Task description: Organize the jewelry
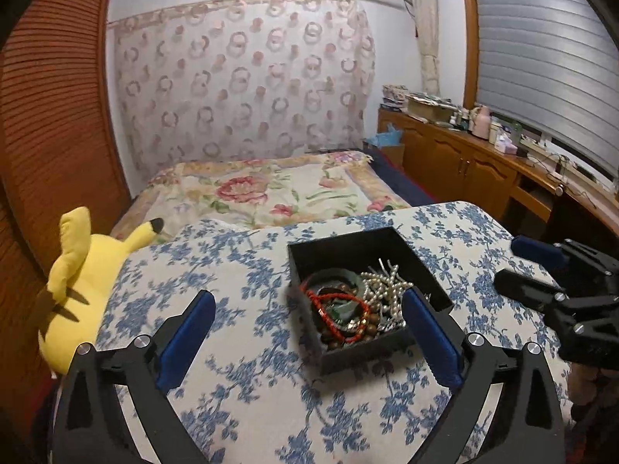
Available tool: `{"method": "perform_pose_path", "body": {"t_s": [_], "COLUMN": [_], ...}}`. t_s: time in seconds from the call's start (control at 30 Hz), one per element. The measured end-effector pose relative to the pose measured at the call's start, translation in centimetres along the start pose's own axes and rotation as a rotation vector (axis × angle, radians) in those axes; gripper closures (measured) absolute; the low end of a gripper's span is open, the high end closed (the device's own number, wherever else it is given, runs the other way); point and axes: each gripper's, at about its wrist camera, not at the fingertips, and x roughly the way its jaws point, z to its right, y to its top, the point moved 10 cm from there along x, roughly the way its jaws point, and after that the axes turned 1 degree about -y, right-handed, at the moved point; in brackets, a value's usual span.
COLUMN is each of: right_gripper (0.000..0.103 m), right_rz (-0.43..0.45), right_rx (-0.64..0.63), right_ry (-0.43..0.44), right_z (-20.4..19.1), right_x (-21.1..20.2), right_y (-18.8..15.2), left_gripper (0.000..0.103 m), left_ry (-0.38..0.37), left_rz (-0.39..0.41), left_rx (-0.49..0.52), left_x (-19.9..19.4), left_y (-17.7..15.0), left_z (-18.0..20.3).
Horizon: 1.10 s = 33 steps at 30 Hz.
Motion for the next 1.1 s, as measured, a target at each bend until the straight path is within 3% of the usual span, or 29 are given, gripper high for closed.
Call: {"method": "perform_pose_path", "body": {"t_s": [0.4,1.1], "right_gripper": [0.004,0.003], "right_rz": [0.079,0.083], "right_rx": [0.056,0.064], "right_ry": [-0.106,-0.132], "right_z": [0.5,0.7], "right_x": [-3.8,-4.0], "right_y": [-0.1,-0.6], "left_gripper": [0.008,0.008], "left_ry": [0.066,0.078], "left_rz": [0.014,0.026], "left_rx": [-0.04,-0.048], "left_x": [-4.0,-5.4], "left_y": [-2.2,-2.8], "left_z": [-1.5,-1.3]}}
